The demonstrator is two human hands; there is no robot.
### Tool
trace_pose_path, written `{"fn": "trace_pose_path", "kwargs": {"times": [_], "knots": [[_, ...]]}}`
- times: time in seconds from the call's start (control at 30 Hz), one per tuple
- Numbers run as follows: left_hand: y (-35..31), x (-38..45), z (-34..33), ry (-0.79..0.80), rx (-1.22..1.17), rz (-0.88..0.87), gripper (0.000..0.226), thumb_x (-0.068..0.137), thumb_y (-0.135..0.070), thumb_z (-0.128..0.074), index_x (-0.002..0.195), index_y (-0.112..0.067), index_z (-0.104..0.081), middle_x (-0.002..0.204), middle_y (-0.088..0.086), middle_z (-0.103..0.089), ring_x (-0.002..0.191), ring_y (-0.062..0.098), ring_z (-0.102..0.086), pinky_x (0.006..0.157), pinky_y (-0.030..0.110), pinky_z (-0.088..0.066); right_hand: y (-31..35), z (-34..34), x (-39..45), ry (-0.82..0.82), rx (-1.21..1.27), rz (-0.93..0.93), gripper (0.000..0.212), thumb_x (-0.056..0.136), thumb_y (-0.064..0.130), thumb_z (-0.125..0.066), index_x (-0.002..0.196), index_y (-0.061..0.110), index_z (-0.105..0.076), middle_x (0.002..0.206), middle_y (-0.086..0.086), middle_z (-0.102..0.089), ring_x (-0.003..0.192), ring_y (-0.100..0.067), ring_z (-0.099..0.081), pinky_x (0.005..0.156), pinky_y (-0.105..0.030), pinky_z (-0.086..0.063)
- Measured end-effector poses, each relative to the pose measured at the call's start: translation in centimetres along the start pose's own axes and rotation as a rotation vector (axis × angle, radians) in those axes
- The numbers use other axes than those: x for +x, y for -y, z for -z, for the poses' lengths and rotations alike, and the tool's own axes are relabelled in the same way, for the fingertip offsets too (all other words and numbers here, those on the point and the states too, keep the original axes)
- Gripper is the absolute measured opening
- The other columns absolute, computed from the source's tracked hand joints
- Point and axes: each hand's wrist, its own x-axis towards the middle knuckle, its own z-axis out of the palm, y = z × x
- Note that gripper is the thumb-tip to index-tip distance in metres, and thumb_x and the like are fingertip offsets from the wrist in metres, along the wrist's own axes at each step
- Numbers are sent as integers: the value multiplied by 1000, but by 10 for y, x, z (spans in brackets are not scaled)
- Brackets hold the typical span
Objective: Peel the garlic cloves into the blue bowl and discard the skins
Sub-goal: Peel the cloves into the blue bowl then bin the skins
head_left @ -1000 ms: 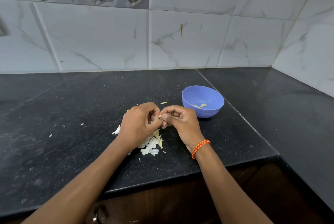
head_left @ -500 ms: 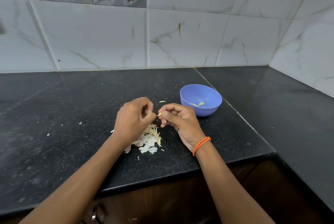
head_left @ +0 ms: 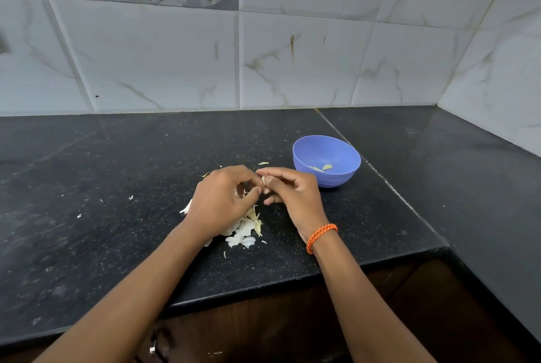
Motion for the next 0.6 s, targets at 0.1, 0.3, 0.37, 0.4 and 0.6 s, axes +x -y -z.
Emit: {"fn": "trace_pose_path", "kwargs": {"times": [0.1, 0.3, 0.37, 0.4, 0.6], "knots": [[1, 0, 0, 3, 22, -3, 17, 93, -39, -60, 101, -42, -75, 88, -20, -69, 81, 5, -63, 71, 39, -56, -2, 0, 1, 29, -20, 18, 24, 101, 2, -68, 117, 12, -82, 113, -7, -77, 90, -23, -75, 73, -35, -65], [4, 0, 0, -6, -29, 22, 19, 96, -26, -65, 99, -41, -76, 92, -22, -72, 82, 7, -66, 71, 38, -57, -2, 1, 1, -22, -84, 27, 17, 96, 7, -78, 113, 6, -78, 94, -11, -80, 83, -23, -78, 77, -35, -65], [4, 1, 0, -7, -36, 40, 22, 97, -22, -68, 99, -42, -78, 91, -25, -72, 80, 8, -66, 70, 36, -57, -2, 1, 1, -42, -134, 60, 8, 98, 10, -75, 104, 6, -80, 91, -8, -80, 80, -24, -78, 76, -36, -66], [5, 2, 0, -10, -26, 49, 23, 97, -22, -68, 99, -43, -78, 90, -27, -71, 79, 7, -66, 69, 35, -56, -2, 0, 1, -54, -158, 73, 8, 100, 10, -73, 102, 7, -80, 89, -7, -80, 78, -24, -77, 75, -36, -66], [10, 3, 0, -5, 43, 84, 15, 98, -30, -70, 98, -43, -77, 81, -25, -68, 85, 3, -60, 67, 30, -47, -1, 1, 1, -28, -417, 103, 13, 98, 4, -71, 99, 13, -81, 87, 2, -78, 76, -15, -75, 73, -29, -65]]}}
